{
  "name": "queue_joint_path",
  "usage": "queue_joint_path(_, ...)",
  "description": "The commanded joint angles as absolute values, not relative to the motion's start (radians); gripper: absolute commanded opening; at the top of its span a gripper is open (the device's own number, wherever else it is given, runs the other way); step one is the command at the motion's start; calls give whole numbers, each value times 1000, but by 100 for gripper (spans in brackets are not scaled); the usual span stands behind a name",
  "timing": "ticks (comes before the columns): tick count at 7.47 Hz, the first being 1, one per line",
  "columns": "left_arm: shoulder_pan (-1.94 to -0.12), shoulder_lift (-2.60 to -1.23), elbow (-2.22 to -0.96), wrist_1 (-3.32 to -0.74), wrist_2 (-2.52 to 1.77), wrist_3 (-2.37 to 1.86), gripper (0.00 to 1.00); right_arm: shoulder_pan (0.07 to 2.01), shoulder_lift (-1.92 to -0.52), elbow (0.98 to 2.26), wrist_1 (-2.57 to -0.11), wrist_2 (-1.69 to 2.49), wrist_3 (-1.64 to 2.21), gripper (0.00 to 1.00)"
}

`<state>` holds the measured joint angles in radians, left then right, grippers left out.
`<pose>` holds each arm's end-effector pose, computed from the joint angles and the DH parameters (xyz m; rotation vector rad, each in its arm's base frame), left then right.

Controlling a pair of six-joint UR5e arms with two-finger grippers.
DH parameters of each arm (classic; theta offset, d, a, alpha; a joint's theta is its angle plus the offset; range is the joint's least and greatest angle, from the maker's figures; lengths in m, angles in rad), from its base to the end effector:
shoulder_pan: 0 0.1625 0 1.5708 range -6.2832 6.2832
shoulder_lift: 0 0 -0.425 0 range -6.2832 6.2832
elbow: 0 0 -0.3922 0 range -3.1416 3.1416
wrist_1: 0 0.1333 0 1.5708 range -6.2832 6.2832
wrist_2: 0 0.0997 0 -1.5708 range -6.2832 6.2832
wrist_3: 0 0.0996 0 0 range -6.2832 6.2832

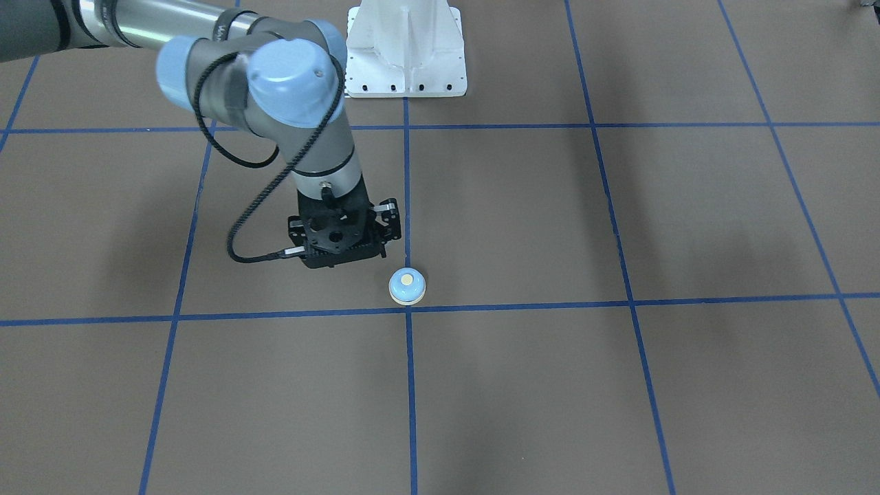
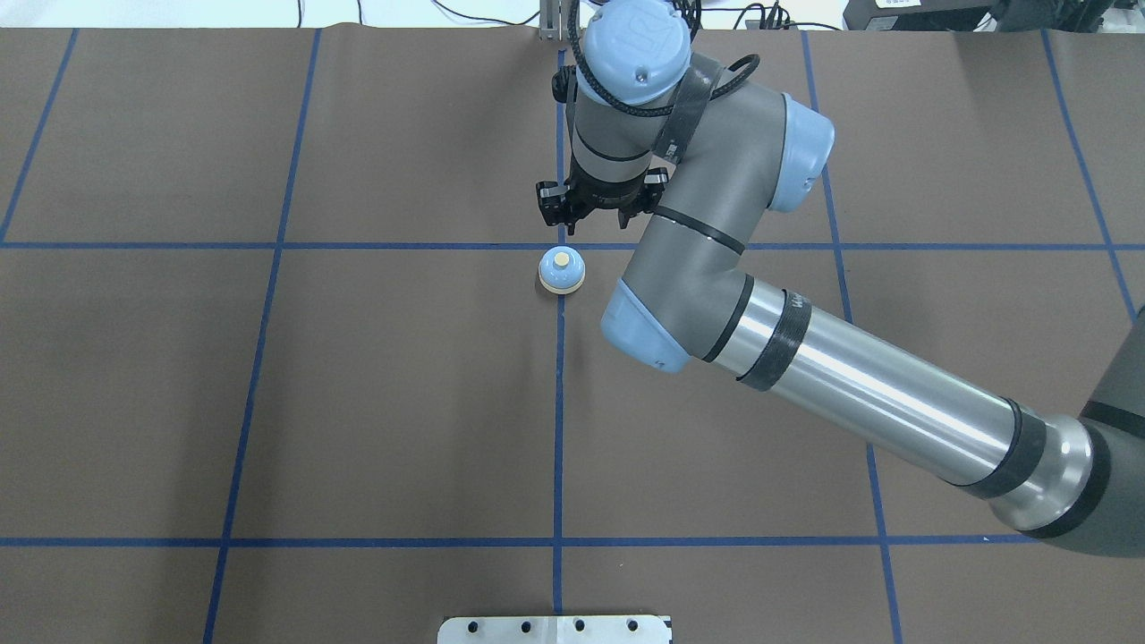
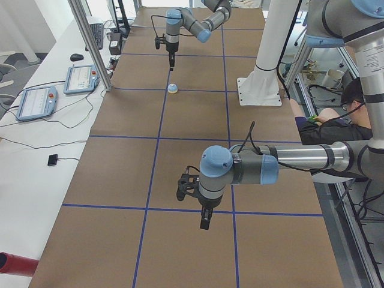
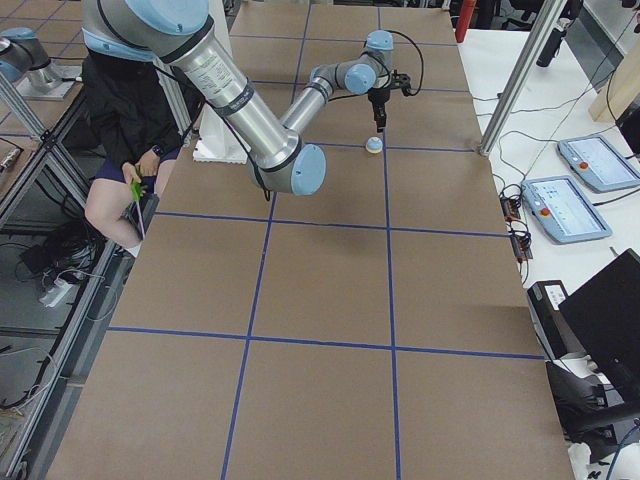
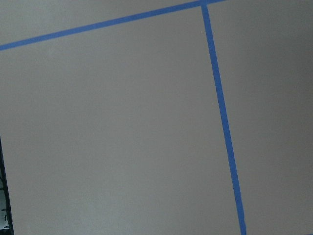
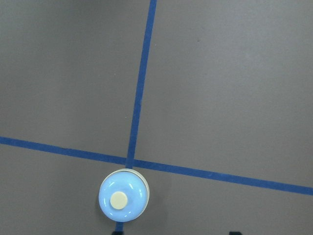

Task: Place and press bell with both arms
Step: 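Lower the right gripper over the bell's top button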

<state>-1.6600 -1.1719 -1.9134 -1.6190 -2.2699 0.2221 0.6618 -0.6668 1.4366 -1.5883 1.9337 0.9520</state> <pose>-0.0979 -0.3181 0.6532 0.1008 0.6923 0.1246 -0.5331 -0.5394 0.1522 0.1672 -0.8026 -0.0959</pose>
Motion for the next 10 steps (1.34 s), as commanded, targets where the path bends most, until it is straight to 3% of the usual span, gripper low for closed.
queue_joint_path(1, -1674, -1143, -1931, -1625, -2324, 213, 100, 626, -628, 1331, -1512, 1930, 982, 0)
queue_joint_path(7, -1674, -1143, -1957, -1614, -2326, 199, 100, 626, -551, 1145, -1399, 1917, 985, 0)
queue_joint_path(10, -1674, -1143, -1957, -1614, -2326, 199, 100, 614, -558, 1143, -1405, 1917, 989, 0)
